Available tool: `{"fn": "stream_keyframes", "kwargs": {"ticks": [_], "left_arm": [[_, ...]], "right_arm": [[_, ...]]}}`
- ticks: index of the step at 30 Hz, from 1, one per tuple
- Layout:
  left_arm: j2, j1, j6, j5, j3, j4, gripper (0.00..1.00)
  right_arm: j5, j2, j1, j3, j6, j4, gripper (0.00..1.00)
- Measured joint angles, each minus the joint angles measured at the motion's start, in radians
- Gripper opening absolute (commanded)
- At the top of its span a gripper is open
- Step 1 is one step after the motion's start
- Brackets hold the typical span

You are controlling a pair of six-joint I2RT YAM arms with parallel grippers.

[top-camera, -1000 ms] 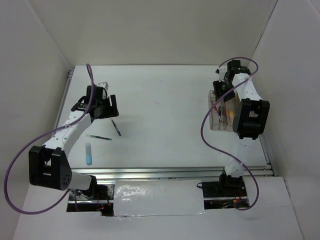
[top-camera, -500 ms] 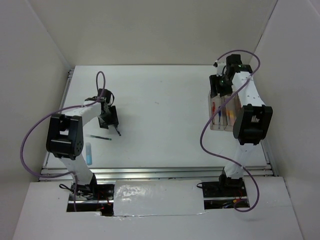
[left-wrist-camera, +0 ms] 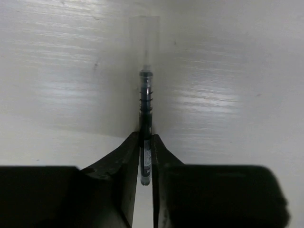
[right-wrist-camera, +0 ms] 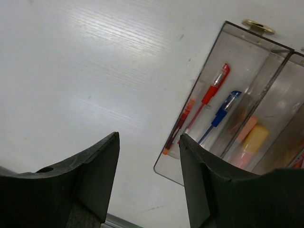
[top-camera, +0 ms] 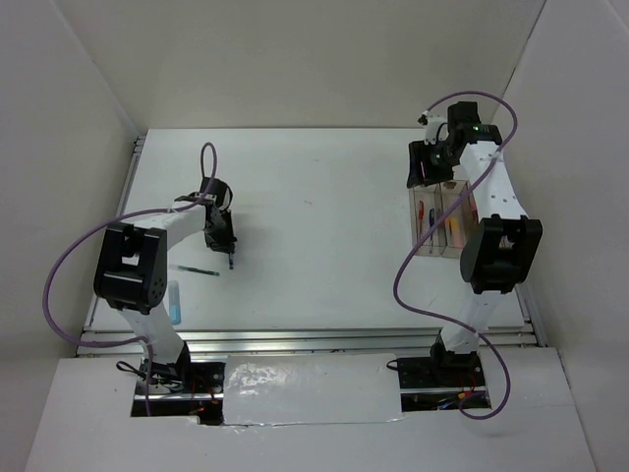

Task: Sort the stationery into containers
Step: Pick up the pen from the center of the board.

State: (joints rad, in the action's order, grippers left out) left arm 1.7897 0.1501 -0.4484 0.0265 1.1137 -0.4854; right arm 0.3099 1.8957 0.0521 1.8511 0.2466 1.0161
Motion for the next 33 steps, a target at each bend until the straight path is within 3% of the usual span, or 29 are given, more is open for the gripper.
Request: {"fn": "stream_keyframes", "kwargs": {"ticks": [2,7,8,12,15,24,33], "left_arm": [[-0.011,0.006,0.005,-0.033,-0.016,0.026,0.11],[-0.051,0.025,0.025,-0.243,-0.085,0.116,0.0],[-0.077,0.029,0.021,-0.305,-0.113,0.139,0.0],[-0.236,0.066,-0.061,-0.5,-0.17,0.254,0.0],[-0.352,0.119,-0.157,-0.616,-0.17,0.433,0.0],[-0.462,0.275,-0.452,-0.746,-0.184,0.864,0.0],[-0.444,0.319,-0.601,-0.753,-0.187,1.033,0.0]], "right_arm": [[0.035,-0.032,-0.001,-0.018,-0.008,-0.004,0.61],[0.173,-0.143,-0.005,-0.061,-0.039,-0.023,0.64],[0.217,-0.167,-0.006,-0.072,-0.049,-0.026,0.65],[0.426,-0.248,-0.014,-0.118,-0.118,-0.046,0.85],[0.555,-0.269,-0.036,-0.154,-0.183,-0.087,0.88],[0.752,-0.272,-0.224,-0.272,-0.45,-0.334,0.89],[0.803,-0.307,-0.312,-0.322,-0.617,-0.578,0.76]]}}
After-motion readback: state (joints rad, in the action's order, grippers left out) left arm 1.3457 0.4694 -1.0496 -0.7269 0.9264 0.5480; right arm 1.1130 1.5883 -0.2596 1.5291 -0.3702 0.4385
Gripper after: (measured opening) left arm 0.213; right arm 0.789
